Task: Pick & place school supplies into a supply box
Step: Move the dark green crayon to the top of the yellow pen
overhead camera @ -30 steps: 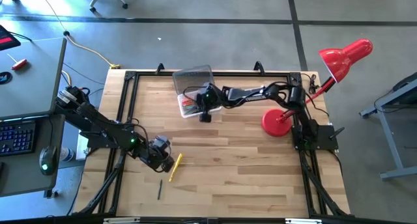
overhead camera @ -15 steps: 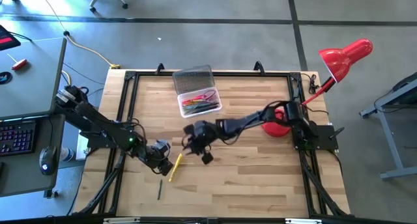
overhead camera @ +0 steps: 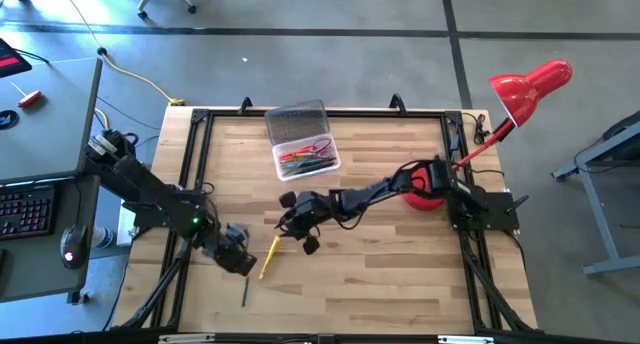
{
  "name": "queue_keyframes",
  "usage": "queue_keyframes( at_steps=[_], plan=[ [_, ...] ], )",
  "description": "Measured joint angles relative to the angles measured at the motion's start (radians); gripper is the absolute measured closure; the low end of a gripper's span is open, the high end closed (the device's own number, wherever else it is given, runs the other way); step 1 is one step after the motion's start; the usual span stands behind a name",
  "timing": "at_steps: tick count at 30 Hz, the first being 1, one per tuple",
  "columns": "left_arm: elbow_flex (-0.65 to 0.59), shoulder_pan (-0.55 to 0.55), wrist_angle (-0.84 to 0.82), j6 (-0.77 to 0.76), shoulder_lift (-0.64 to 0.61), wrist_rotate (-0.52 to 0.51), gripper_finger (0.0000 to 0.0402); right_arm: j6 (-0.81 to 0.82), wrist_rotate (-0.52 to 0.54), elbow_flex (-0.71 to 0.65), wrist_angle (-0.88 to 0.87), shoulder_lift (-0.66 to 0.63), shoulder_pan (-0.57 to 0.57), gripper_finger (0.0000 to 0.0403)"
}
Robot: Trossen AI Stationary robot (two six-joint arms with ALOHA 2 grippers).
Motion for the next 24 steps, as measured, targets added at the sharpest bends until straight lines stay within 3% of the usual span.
queue_keyframes(
  at_steps=[4, 7, 13, 19, 24],
  plan=[
    [0.000, -0.082, 0.000, -0.142, 0.000, -0.003, 0.0362, 0.007, 0.001, 0.000, 0.034, 0.000, -0.015, 0.0308],
    [0.000, -0.140, 0.008, -0.183, 0.000, -0.086, 0.0362, 0.007, 0.001, 0.000, 0.032, 0.000, -0.023, 0.0308],
    [0.000, -0.224, -0.013, -0.062, 0.000, -0.311, 0.0362, 0.007, 0.001, 0.000, 0.029, 0.000, -0.029, 0.0308],
    [0.000, -0.226, 0.027, -0.044, 0.002, -0.252, 0.0362, 0.007, 0.001, 0.000, 0.017, 0.000, -0.029, 0.0308],
    [0.000, -0.208, 0.123, -0.037, 0.070, -0.272, 0.0362, 0.009, 0.000, 0.000, 0.001, 0.000, -0.029, 0.0308]
  ],
)
